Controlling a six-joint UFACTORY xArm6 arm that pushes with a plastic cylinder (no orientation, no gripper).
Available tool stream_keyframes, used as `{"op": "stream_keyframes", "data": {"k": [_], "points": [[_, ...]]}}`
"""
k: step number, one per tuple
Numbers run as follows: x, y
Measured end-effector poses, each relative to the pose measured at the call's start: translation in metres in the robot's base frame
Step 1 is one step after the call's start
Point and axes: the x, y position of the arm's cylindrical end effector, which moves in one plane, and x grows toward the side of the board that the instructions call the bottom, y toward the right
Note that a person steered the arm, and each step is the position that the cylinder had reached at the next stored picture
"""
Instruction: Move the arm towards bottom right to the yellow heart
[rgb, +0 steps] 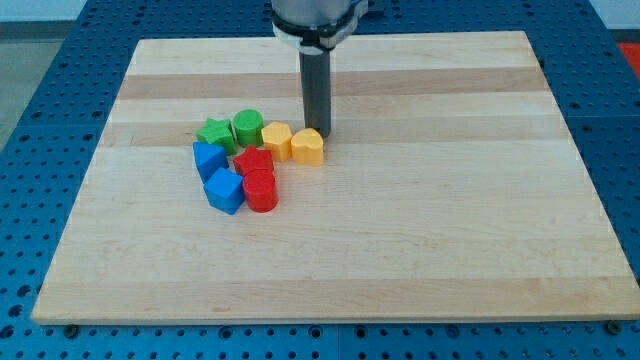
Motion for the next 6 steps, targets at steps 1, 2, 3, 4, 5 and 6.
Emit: {"op": "stream_keyframes", "data": {"k": [1,2,3,4,5,6], "points": [[0.032,0.000],[0.035,0.000],[0.034,0.015],[0.046,0.064],[0.079,0.061],[0.081,0.047]]}}
